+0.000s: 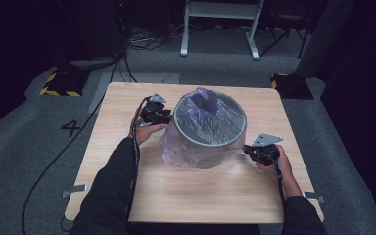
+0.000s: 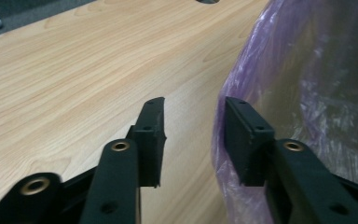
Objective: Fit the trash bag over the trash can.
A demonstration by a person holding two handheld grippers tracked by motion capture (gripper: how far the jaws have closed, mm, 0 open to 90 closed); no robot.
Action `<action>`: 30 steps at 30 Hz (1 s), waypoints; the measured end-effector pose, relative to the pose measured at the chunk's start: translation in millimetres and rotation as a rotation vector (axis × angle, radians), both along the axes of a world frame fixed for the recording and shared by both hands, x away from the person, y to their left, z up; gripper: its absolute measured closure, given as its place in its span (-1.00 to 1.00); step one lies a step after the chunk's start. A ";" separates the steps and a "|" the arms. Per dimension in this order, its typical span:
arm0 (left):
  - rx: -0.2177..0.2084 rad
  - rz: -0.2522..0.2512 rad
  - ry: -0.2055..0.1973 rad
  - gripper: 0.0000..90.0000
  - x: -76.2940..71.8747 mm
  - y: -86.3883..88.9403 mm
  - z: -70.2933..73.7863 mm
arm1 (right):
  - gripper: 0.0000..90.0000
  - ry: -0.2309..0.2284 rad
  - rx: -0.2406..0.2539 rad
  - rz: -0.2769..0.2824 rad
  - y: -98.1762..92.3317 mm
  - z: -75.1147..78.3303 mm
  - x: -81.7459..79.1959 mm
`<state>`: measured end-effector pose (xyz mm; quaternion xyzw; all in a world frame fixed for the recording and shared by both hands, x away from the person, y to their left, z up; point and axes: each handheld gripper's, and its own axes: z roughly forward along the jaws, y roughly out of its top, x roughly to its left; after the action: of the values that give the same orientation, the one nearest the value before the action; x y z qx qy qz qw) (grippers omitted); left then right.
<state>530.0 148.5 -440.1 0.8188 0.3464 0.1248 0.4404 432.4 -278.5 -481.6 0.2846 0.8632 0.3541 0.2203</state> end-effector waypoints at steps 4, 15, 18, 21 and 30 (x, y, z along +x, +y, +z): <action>-0.014 0.004 -0.038 -0.37 -18.8 11.1 6.5 | 0.09 0.024 0.052 -0.031 -9.9 3.1 0.5; 0.019 -0.074 -0.111 -0.65 -86.1 34.0 4.6 | -0.53 0.034 0.144 0.040 -40.3 28.9 -20.4; 0.048 -0.087 -0.113 -0.64 -97.0 34.8 0.9 | -0.54 0.019 0.146 0.029 -42.0 34.6 -23.5; 0.039 -0.103 -0.112 -0.55 -105.6 36.7 -4.3 | -0.42 -0.027 0.169 0.038 -40.2 47.2 -27.8; -0.017 -0.118 -0.109 -0.59 -121.7 44.9 -21.5 | -0.35 -0.172 0.283 0.014 -28.3 101.2 -34.4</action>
<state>408.3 193.4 -461.6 0.8262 0.2740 0.1400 0.4720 398.0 -306.7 -380.4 0.2755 0.7846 0.4967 0.2486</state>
